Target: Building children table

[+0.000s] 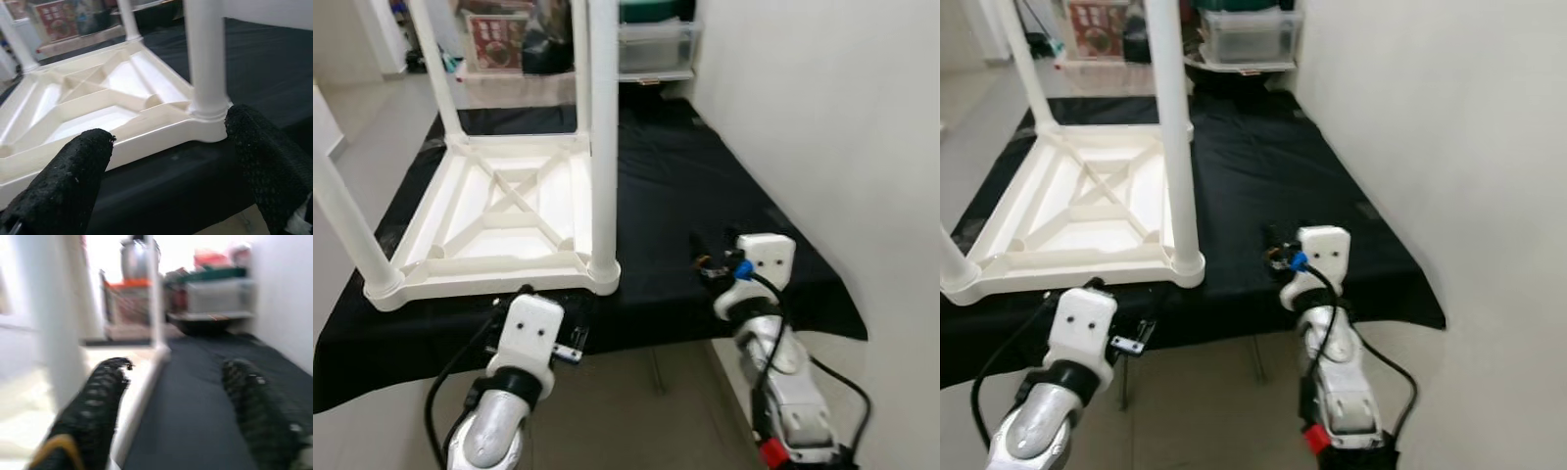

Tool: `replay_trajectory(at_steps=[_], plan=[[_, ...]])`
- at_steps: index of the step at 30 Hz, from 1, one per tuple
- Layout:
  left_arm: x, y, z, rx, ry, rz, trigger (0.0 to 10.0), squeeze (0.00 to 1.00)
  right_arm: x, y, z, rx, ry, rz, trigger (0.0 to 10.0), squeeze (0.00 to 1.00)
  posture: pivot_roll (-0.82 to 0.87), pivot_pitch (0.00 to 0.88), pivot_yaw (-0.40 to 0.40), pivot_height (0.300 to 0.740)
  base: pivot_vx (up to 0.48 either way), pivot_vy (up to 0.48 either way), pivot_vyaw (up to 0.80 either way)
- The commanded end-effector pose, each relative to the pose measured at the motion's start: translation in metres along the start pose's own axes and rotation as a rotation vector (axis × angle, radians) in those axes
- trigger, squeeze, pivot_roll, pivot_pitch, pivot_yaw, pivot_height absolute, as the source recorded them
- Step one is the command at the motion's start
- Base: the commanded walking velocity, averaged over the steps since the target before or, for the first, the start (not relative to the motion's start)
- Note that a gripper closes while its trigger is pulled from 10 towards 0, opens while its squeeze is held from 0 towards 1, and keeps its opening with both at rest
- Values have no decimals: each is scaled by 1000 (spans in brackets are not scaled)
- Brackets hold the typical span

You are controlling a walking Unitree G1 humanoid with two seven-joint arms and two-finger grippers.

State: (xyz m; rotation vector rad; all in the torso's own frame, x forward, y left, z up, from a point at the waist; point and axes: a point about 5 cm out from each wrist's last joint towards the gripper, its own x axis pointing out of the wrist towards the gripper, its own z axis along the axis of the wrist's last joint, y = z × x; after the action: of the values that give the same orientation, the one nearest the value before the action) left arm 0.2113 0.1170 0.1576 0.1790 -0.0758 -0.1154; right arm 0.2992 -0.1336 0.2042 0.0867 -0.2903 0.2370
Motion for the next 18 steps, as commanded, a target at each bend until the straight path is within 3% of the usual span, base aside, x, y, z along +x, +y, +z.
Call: replay_trajectory(at_steps=[1,7,8,9,14,18], plan=[[-1,0,-1,-1,9,1,10000,0,-1,-5,0,20,8,-3,10000,1000,80,43,-35,740,0,0,0],[-1,0,-1,-3,8,1,10000,0,7,-5,10,28,-24,8,10000,1000,83,44,-38,740,0,0,0],[-2,0,-1,-3,9,1,10000,0,15,-6,19,32,-54,16,10000,0,85,43,-37,740,0,0,0],[-2,0,-1,-2,12,1,10000,0,25,-8,34,44,-102,19,10000,0,88,39,-37,740,0,0,0],[-4,-1,-2,-6,15,0,10000,0,46,-10,65,86,-193,5,10000,0,86,33,-34,740,0,0,0],[-3,-1,-1,-7,11,-3,10000,0,56,-9,74,106,-209,4,10000,0,88,33,-36,740,0,0,0]])
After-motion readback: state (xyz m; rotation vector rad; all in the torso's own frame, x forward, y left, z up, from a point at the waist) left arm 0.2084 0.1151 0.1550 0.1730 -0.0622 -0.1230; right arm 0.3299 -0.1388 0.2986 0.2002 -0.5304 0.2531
